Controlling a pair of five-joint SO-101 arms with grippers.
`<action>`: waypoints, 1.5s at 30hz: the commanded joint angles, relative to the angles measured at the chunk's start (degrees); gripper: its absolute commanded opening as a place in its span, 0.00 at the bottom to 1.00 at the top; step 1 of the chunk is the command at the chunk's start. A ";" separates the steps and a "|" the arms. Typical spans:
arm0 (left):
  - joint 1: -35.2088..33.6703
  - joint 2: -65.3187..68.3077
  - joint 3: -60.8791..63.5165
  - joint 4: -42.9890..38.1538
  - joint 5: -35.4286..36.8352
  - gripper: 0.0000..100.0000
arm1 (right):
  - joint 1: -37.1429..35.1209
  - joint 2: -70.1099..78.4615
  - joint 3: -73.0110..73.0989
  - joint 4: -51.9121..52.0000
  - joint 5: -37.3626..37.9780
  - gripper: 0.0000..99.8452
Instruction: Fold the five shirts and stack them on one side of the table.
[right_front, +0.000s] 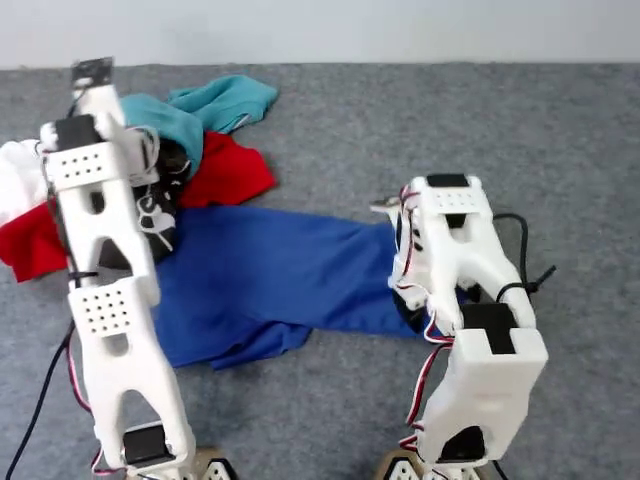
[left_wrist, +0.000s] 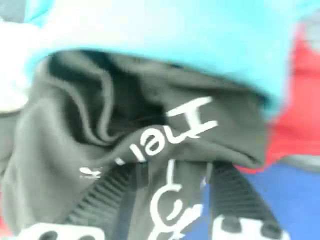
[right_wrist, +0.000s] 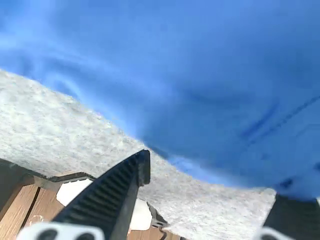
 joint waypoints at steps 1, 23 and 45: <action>5.19 -8.53 1.10 1.58 0.70 0.20 | -0.57 -2.15 -4.13 2.51 0.26 0.39; 16.09 -30.86 38.20 1.49 0.18 0.20 | 1.36 -2.15 15.30 -17.98 0.44 0.04; 16.00 -30.59 44.62 1.49 0.09 0.20 | 21.58 -2.77 13.45 -14.81 5.19 0.01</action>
